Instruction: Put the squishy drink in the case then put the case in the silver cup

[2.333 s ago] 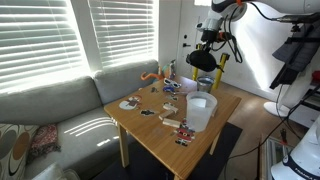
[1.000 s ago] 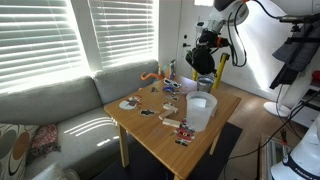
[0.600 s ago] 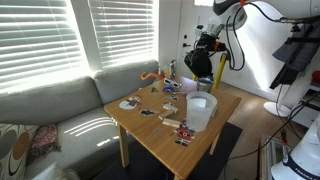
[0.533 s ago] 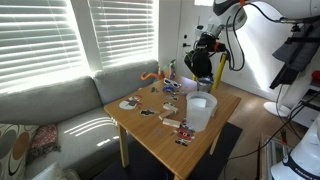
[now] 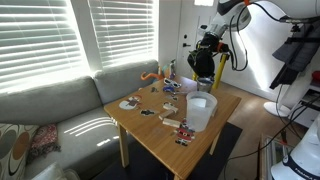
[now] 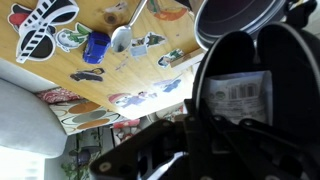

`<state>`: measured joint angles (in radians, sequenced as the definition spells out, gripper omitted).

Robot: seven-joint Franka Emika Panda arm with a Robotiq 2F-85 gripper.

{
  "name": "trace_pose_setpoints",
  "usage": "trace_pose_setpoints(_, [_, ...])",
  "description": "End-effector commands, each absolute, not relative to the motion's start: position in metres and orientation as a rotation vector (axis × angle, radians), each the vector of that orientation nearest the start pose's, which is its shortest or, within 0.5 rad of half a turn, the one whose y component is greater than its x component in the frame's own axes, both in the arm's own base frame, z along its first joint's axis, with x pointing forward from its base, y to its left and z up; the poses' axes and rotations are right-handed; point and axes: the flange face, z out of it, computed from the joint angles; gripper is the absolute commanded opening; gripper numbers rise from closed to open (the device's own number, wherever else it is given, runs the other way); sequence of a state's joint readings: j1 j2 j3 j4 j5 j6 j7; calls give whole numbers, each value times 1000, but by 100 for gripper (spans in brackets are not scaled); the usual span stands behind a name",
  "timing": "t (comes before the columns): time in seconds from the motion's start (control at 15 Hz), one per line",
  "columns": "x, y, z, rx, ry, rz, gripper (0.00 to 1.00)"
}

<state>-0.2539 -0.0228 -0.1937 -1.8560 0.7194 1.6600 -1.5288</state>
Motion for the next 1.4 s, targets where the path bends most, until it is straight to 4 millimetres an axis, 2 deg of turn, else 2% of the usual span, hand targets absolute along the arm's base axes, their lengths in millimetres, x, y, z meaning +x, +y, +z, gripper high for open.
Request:
trace_pose_setpoints(0.0, [497, -181, 542, -2229, -1154, -721, 1])
trace_pose_setpoints(0.6, [495, -178, 524, -2238, -1133, -716, 1])
trace_pose_setpoints(1.33, [492, -177, 503, -2227, -1214, -741, 1])
